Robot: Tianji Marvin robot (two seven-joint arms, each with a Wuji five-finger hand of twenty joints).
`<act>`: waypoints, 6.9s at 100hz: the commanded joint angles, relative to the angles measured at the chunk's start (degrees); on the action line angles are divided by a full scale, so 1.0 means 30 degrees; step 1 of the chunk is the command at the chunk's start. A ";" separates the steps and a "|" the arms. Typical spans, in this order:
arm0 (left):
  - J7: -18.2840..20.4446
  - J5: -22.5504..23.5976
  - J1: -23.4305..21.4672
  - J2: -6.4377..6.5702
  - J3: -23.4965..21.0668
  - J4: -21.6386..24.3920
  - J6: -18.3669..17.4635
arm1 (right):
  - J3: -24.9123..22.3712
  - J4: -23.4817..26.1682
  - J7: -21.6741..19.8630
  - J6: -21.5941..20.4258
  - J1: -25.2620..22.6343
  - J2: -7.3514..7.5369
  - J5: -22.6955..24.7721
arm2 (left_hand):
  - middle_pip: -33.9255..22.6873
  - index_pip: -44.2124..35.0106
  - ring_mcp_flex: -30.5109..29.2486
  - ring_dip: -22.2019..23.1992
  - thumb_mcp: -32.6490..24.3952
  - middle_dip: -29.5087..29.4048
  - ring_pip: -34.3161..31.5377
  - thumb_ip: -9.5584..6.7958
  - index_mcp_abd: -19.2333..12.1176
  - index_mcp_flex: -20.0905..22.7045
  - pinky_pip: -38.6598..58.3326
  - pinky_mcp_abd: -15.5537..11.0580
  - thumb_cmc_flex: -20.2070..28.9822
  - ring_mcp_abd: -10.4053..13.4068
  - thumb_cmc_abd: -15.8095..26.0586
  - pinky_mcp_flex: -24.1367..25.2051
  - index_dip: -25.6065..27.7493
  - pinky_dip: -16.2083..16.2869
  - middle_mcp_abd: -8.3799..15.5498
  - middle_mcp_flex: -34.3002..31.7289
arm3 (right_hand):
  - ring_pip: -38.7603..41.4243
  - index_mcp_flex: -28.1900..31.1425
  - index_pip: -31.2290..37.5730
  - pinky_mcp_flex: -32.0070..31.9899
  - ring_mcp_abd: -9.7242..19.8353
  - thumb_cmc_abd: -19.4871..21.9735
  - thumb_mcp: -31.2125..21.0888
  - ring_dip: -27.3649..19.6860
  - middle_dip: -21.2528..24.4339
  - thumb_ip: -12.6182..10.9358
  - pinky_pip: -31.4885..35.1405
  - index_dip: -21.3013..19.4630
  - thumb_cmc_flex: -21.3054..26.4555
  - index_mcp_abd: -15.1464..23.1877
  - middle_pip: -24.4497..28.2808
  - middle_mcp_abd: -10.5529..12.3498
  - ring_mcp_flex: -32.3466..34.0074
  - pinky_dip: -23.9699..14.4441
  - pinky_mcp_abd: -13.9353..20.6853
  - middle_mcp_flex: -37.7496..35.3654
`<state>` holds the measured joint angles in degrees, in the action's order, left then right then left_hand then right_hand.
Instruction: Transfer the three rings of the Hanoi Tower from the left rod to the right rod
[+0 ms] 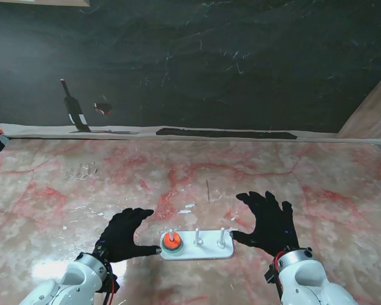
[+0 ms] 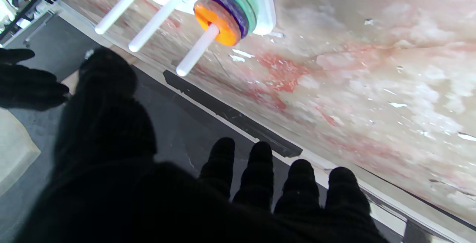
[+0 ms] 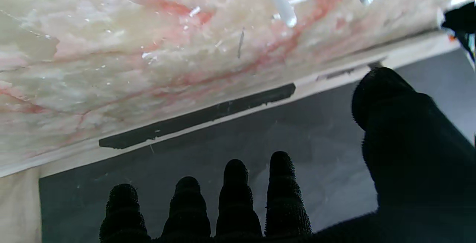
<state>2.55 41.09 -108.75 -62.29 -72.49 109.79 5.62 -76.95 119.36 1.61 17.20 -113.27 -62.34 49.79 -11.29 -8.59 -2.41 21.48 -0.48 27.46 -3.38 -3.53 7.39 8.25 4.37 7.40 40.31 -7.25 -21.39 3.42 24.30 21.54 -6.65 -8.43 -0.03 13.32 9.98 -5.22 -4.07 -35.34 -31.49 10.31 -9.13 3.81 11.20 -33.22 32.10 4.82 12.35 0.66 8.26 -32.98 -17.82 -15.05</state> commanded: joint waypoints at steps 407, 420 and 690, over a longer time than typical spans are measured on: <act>-0.1456 0.4269 0.6558 0.0403 0.6347 -0.6375 -0.0673 | -0.0415 -0.0805 0.1906 -0.1828 -0.0432 -0.1042 -0.6222 | -0.5440 -0.8998 -0.2041 0.3822 -0.7484 0.4209 -0.7099 -0.0049 -0.1858 0.5888 0.1137 0.0383 -0.0059 0.0202 -0.1990 0.0414 0.2860 0.3143 0.1044 -0.4355 | -0.0108 0.3710 0.2388 -0.0353 -0.0391 0.2789 0.2489 -0.0154 -0.0109 -0.0260 0.0313 0.0731 0.1397 -0.0325 0.0302 -0.1670 0.0177 -0.0140 0.0366 -0.1050; -0.1535 0.4270 0.6561 0.0393 0.6348 -0.6408 -0.0685 | -0.0437 -0.0803 0.1915 -0.1901 -0.0454 -0.1047 -0.6294 | -0.5452 -0.9030 -0.2081 0.3834 -0.7513 0.4210 -0.7116 -0.0077 -0.1865 0.5928 0.1175 0.0361 -0.0045 0.0186 -0.1918 0.0428 0.2839 0.3264 0.1054 -0.4407 | -0.0107 0.3679 0.2375 -0.0373 -0.0386 0.2792 0.2554 -0.0151 -0.0109 -0.0270 0.0362 0.0732 0.1459 -0.0298 0.0299 -0.1656 0.0193 -0.0178 0.0361 -0.1059; -0.0361 0.4884 0.6547 0.0621 0.6523 -0.5741 -0.0562 | -0.0578 -0.0906 0.1884 -0.2340 -0.0479 -0.1095 -0.7056 | -0.4344 -0.7364 -0.2079 0.3778 -0.7420 0.2895 -0.6760 -0.0337 -0.0627 0.7757 0.1110 0.0266 -0.0369 -0.0011 -0.2444 0.0436 0.1364 0.4468 0.0463 -0.4897 | -0.0096 0.3230 0.2272 -0.0613 -0.0485 0.3131 0.3055 -0.0120 -0.0154 -0.0355 0.1209 0.0746 0.1760 -0.0225 0.0376 -0.1740 0.0325 -0.0893 0.0344 -0.1035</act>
<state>0.87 55.67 -89.11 -60.68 -53.28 92.50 3.80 -78.81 116.55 7.24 10.32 -114.27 -65.32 28.52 -25.32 -31.37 -9.73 32.67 -21.13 36.56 -24.85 -2.89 6.62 30.78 8.62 8.52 38.62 -7.03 -28.13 4.75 29.65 35.67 -3.87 -24.26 -0.03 24.10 16.78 -5.94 -5.42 -26.24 -23.17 9.74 -9.10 3.80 14.11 -31.41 36.76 3.82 12.74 -4.42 8.26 -33.76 -17.64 -17.98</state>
